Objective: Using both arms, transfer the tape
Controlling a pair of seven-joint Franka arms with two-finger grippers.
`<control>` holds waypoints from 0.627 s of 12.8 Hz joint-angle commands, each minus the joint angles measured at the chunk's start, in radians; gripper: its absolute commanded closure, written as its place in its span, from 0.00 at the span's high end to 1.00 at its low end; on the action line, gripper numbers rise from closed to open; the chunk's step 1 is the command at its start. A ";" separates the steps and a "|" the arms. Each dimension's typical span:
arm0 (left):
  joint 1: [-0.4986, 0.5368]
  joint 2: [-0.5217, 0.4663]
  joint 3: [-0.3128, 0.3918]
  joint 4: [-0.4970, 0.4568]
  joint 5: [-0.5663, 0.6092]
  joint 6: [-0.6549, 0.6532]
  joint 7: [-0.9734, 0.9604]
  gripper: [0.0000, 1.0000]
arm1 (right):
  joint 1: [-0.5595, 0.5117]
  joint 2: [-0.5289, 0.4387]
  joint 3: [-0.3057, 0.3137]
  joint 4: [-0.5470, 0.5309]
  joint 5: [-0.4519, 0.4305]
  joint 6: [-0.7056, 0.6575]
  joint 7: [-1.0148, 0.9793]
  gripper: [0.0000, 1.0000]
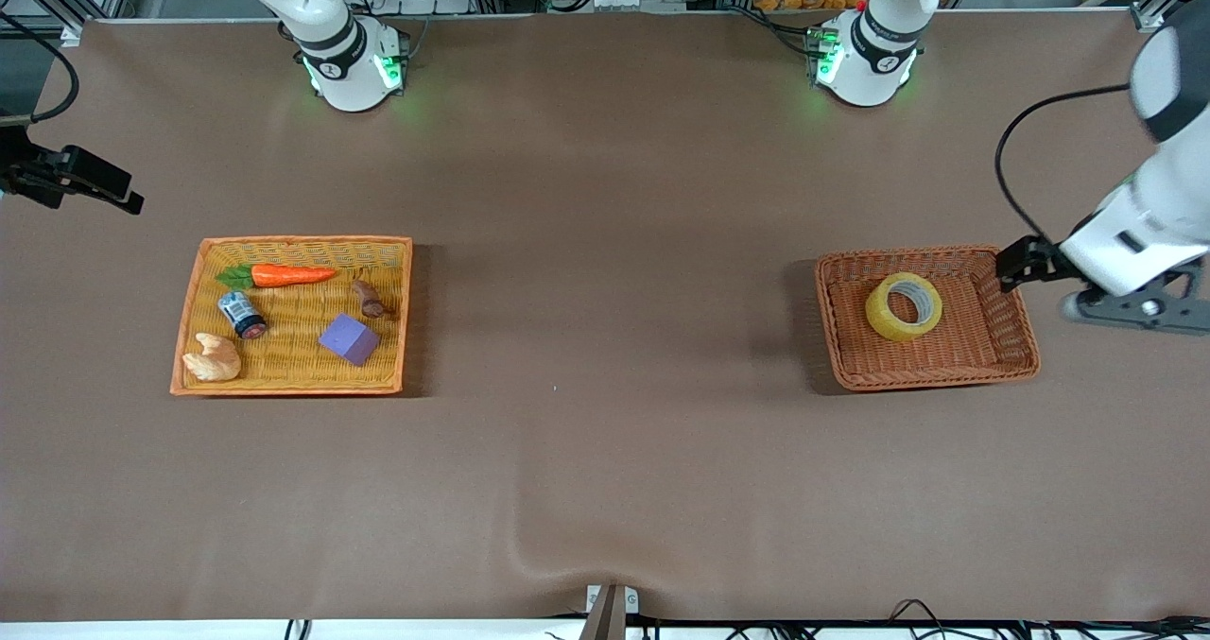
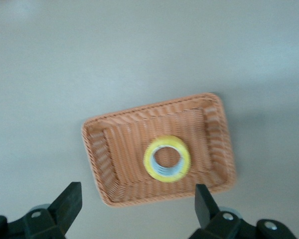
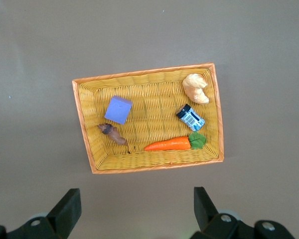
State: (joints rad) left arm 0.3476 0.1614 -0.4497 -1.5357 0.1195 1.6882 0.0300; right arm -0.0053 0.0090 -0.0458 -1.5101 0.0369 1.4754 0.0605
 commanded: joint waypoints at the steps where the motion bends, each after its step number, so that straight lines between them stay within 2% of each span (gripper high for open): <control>1: 0.016 0.007 -0.001 0.065 -0.058 -0.073 -0.085 1.00 | -0.027 0.005 0.014 0.036 0.009 -0.017 -0.008 1.00; 4: 0.011 -0.066 0.003 0.046 -0.093 -0.108 -0.148 1.00 | -0.025 0.005 0.014 0.034 0.001 -0.017 -0.008 1.00; 5: -0.043 -0.086 0.047 0.026 -0.093 -0.123 -0.157 1.00 | -0.027 0.005 0.014 0.034 0.001 -0.017 -0.008 1.00; 6: -0.144 -0.104 0.159 0.011 -0.095 -0.124 -0.165 1.00 | -0.028 0.006 0.014 0.034 0.001 -0.017 -0.008 1.00; 8: -0.251 -0.141 0.285 -0.026 -0.138 -0.125 -0.151 1.00 | -0.030 0.006 0.014 0.036 0.008 -0.015 -0.011 1.00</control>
State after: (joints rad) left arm 0.1781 0.0816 -0.2705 -1.4985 0.0343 1.5664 -0.1202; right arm -0.0104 0.0088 -0.0462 -1.4961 0.0363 1.4745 0.0605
